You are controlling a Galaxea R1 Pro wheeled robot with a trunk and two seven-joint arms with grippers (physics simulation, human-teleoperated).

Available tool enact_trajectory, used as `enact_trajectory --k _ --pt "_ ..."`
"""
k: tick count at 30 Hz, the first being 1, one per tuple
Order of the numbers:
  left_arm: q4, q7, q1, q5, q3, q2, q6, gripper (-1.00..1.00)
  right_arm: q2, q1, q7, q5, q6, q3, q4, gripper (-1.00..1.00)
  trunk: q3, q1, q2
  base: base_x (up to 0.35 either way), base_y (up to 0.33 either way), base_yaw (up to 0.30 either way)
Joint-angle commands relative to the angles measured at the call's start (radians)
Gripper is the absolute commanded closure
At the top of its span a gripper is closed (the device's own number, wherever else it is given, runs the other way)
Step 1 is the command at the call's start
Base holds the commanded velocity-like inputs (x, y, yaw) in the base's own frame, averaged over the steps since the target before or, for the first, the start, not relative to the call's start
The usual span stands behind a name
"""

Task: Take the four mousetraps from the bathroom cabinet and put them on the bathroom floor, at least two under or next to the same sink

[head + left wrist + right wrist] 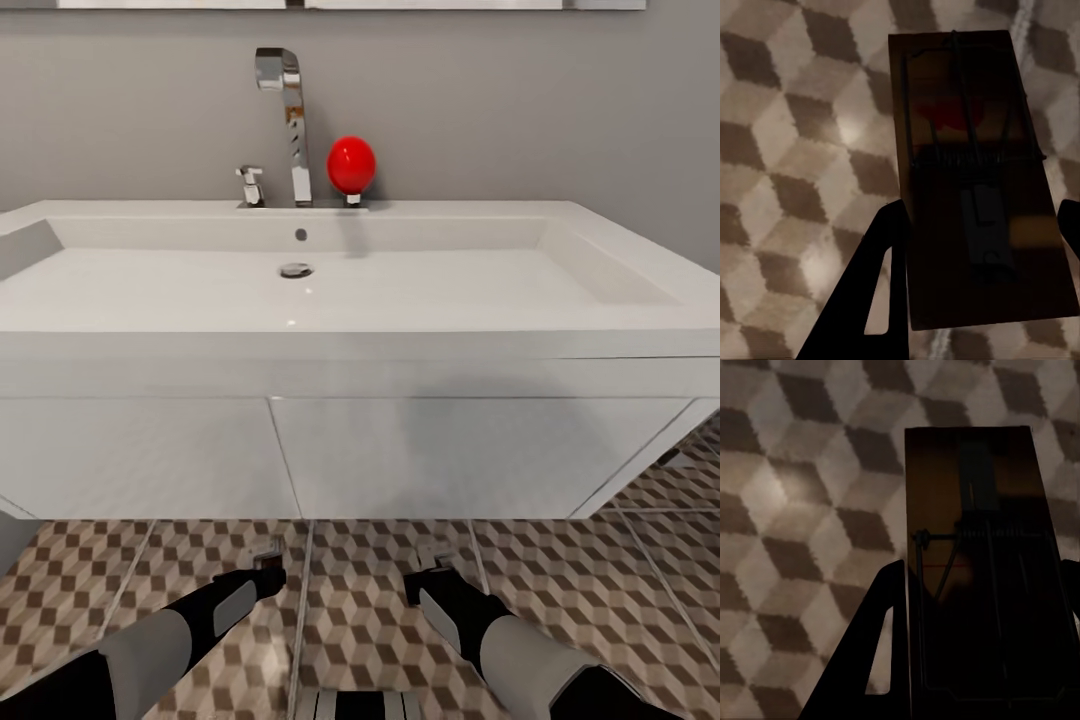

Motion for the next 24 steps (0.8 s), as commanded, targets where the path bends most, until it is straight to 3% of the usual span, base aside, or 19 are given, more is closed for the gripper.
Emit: enact_trajectory --k 1,11,17,24 --pt "-0.004 0.01 0.0 0.003 -0.006 0.001 0.004 1.0 0.0 0.0 -0.005 -0.009 0.005 0.008 -0.002 1.0 -0.005 0.0 -0.001 0.0 0.0 0.0" --pt "-0.004 0.01 0.0 0.003 -0.006 0.003 0.004 1.0 0.0 0.0 -0.005 -0.009 0.005 0.008 -0.002 1.0 -0.043 0.005 -0.003 0.0 0.0 0.0" --pt "-0.004 0.01 0.0 0.003 -0.006 0.007 0.002 1.0 0.001 0.0 -0.005 -0.009 0.005 0.009 -0.001 1.0 -0.043 0.005 -0.003 0.022 0.0 0.0" --pt "-0.004 0.01 0.0 0.004 -0.003 0.012 0.001 1.0 0.001 0.0 -0.005 -0.009 0.005 0.009 -0.001 1.0 -0.043 0.005 -0.003 0.205 -0.013 0.0"
